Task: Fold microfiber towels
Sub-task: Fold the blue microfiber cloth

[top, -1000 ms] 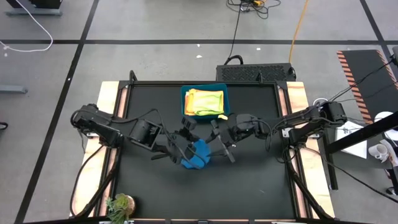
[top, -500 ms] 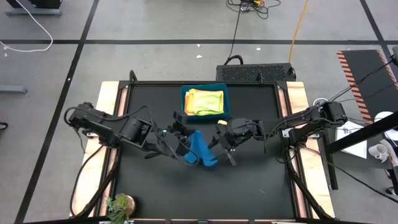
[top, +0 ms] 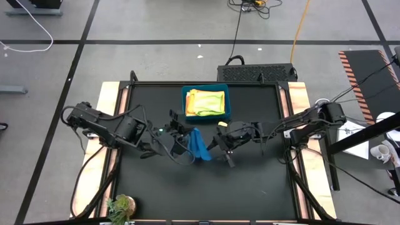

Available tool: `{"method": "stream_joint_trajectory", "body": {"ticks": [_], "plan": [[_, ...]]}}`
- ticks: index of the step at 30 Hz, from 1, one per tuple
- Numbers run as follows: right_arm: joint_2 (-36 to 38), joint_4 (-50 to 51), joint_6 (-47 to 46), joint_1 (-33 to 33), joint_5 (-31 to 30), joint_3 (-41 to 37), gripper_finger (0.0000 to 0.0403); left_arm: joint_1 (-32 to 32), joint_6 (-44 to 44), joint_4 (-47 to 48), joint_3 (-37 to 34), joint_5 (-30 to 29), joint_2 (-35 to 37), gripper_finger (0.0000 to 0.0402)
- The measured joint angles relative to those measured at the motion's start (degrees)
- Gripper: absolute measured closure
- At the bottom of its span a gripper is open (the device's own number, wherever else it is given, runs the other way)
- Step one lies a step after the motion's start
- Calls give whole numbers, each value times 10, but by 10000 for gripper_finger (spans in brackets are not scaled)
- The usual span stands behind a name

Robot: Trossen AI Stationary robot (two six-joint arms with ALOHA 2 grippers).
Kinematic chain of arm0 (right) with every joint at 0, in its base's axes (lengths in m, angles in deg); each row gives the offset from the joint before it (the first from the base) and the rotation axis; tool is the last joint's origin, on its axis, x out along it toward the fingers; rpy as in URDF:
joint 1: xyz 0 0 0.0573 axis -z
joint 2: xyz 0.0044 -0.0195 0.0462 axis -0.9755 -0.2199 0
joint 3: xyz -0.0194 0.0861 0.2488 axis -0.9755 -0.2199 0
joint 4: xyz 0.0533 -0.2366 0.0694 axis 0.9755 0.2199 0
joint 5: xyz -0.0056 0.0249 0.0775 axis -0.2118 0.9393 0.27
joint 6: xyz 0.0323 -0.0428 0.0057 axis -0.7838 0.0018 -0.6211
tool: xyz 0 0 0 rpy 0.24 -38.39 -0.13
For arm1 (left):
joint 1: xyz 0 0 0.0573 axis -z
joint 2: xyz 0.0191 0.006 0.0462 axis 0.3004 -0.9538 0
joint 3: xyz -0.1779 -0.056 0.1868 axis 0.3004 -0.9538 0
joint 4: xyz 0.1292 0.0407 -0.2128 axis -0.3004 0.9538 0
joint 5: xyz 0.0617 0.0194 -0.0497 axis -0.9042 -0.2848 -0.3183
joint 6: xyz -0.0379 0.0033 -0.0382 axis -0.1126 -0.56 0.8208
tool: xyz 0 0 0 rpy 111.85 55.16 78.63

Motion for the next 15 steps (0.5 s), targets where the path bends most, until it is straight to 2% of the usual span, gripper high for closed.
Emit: {"method": "stream_joint_trajectory", "body": {"ticks": [10,15], "plan": [[-59,-1,-1,2,-32,0,199,0,1,0,0,-1,-1,394],[-64,5,2,2,-30,0,252,0,1,0,0,-4,-1,394]]}}
